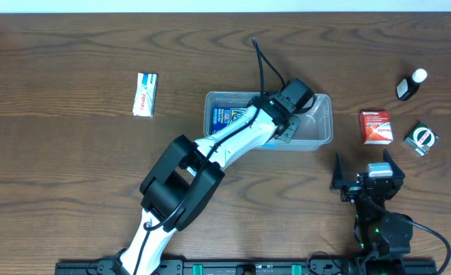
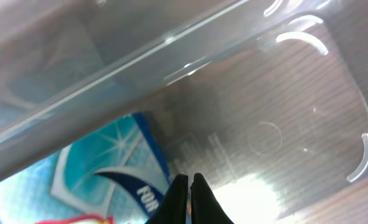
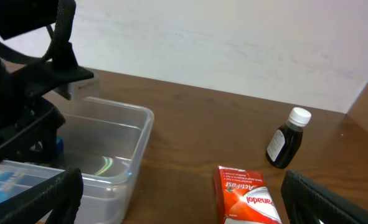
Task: Pack container
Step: 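Withdraw the left gripper and move it toward the white Panadol box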
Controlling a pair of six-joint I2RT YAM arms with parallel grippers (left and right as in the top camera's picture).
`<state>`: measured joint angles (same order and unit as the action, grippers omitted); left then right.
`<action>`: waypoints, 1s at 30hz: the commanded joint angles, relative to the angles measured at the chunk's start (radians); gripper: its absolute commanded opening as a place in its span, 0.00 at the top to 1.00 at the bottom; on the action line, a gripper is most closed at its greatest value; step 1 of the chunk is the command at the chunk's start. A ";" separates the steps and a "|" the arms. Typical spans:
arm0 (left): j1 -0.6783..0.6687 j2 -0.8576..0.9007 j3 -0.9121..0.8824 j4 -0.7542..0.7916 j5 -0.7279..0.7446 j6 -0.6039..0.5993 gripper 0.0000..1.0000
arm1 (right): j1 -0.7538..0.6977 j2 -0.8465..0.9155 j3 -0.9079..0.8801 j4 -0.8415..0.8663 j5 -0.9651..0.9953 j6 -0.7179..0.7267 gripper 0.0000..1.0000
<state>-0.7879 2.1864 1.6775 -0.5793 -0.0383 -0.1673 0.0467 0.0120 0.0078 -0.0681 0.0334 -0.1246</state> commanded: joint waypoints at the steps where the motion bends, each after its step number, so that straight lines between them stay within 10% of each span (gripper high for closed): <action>1: 0.008 -0.013 0.094 -0.050 -0.037 0.015 0.94 | -0.008 -0.005 -0.002 -0.003 0.000 -0.004 0.01; 12: 0.071 -0.249 0.237 -0.328 -0.231 -0.053 0.94 | -0.008 -0.005 -0.002 -0.003 0.000 -0.004 0.01; 21: 0.402 -0.386 0.237 -0.552 -0.288 -0.093 0.93 | -0.008 -0.005 -0.002 -0.003 0.000 -0.004 0.01; 30: 0.669 -0.360 0.203 -0.502 -0.177 -0.093 0.32 | -0.008 -0.005 -0.002 -0.003 0.000 -0.004 0.01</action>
<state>-0.1604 1.8088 1.9018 -1.0885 -0.2840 -0.2504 0.0467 0.0120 0.0078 -0.0681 0.0334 -0.1246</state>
